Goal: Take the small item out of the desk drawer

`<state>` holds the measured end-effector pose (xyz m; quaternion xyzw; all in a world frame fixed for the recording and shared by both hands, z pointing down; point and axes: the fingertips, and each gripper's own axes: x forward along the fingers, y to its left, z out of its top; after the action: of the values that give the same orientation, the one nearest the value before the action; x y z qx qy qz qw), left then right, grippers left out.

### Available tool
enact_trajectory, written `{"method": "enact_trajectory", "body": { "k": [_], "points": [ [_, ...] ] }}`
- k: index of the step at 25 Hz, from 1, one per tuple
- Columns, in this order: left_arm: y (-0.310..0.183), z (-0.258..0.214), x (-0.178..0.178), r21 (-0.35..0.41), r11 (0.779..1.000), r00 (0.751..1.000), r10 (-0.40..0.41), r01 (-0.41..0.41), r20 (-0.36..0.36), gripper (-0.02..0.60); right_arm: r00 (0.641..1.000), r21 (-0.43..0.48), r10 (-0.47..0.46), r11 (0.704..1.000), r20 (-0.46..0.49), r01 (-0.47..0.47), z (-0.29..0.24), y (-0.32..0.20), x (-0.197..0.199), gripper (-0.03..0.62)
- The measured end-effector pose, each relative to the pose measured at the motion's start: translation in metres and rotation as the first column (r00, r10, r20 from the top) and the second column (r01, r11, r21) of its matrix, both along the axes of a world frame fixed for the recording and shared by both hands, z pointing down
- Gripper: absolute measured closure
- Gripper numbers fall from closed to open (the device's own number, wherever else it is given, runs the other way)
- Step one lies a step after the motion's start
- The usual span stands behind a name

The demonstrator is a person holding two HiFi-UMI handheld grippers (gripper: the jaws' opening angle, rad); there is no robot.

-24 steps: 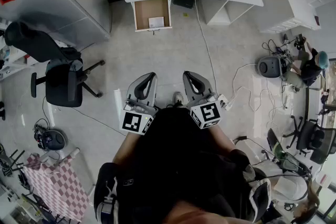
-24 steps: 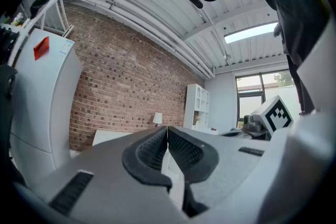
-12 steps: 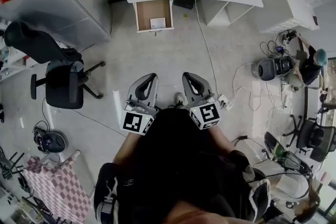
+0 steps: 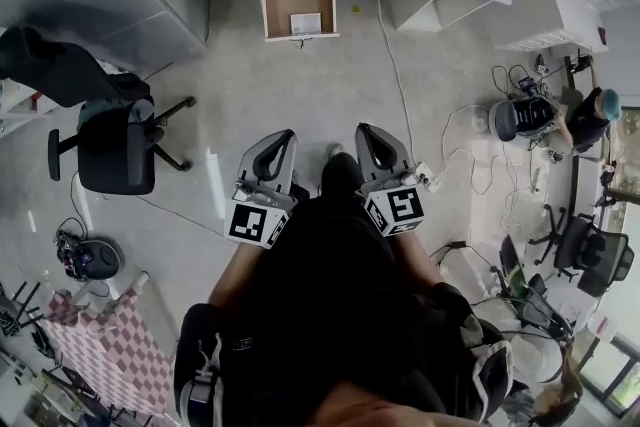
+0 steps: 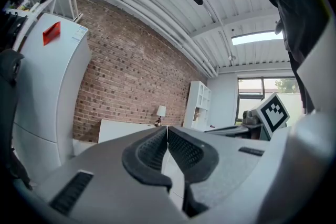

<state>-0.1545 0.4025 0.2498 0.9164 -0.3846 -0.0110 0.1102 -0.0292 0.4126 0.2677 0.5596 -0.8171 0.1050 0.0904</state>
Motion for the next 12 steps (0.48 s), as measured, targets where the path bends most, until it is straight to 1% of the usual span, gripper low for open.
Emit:
{"method": "enact_trajectory", "body": {
  "k": [3, 5, 7, 12],
  "points": [
    [-0.016, 0.014, -0.005, -0.028, 1.0, 1.0, -0.011, 0.011, 0.008, 0.571, 1.0, -0.029, -0.008, 1.0, -0.004, 0.008, 0.012, -0.018, -0.002, 0.568],
    [-0.034, 0.024, -0.001, -0.046, 0.999, 1.0, -0.024, 0.024, 0.014, 0.571, 1.0, -0.045, -0.023, 0.999, -0.009, 0.023, 0.022, -0.038, 0.002, 0.568],
    [-0.06, 0.03, 0.009, -0.057, 0.998, 0.999, -0.03, 0.031, 0.028, 0.571, 0.999, -0.056, -0.038, 0.998, -0.01, 0.037, 0.03, -0.065, 0.01, 0.568],
    [-0.131, 0.041, 0.035, -0.054, 0.997, 0.996, -0.056, 0.06, 0.075, 0.571, 0.996, -0.073, -0.09, 0.993, -0.006, 0.089, 0.049, -0.148, 0.035, 0.568]
  ]
}}
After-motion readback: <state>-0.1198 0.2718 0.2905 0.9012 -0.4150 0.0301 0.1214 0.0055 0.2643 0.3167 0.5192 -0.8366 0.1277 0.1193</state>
